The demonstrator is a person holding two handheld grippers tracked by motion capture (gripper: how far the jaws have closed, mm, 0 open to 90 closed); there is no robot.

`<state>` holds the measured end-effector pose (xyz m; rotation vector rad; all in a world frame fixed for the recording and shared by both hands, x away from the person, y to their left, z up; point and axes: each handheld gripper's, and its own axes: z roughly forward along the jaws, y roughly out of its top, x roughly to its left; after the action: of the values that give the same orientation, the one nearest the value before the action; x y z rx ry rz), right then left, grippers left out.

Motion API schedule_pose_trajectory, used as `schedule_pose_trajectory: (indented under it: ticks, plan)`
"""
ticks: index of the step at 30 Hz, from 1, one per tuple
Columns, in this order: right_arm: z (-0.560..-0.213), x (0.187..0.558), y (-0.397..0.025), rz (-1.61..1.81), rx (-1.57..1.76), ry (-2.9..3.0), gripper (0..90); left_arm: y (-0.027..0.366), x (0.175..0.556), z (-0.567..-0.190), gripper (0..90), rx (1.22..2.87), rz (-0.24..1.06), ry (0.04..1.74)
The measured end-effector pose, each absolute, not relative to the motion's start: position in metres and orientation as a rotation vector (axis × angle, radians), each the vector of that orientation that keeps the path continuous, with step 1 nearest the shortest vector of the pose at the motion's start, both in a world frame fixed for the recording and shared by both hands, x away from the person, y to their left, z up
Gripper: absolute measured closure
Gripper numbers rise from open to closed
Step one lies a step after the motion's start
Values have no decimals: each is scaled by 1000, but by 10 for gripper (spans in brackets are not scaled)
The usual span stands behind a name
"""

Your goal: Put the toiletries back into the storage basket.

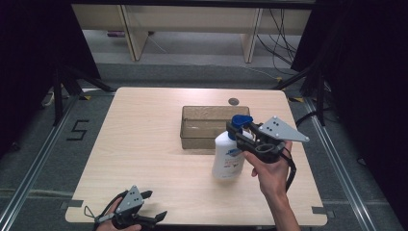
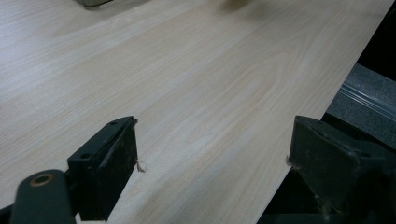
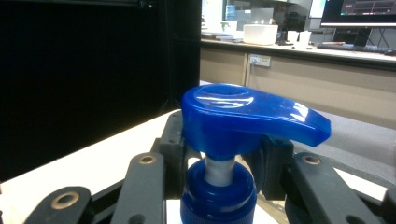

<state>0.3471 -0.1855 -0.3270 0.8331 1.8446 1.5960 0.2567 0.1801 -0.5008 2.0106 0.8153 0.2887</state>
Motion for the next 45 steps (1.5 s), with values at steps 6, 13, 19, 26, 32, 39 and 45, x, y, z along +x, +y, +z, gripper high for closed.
schedule_pose_trajectory:
  ticks: [6, 13, 19, 26, 32, 39, 45]
  plan:
    - [-320, 353, -188, 1587, 856, 1834, 618, 183, 258, -500, 149, 2046, 311, 801]
    - [-309, 363, -191, 1592, 873, 1816, 617, 182, 258, -500, 149, 2032, 302, 813]
    - [-302, 370, -191, 1583, 878, 1809, 617, 181, 257, -501, 149, 2027, 294, 817]
    - [-295, 377, -191, 1583, 896, 1821, 617, 182, 258, -500, 149, 2034, 300, 811]
    - [-285, 384, -191, 1587, 888, 1801, 617, 181, 257, -500, 149, 2026, 296, 815]
    - [-275, 392, -190, 1598, 899, 1792, 617, 181, 257, -500, 149, 2016, 290, 818]
    - [-269, 400, -191, 1593, 904, 1788, 617, 181, 257, -500, 149, 2015, 289, 819]
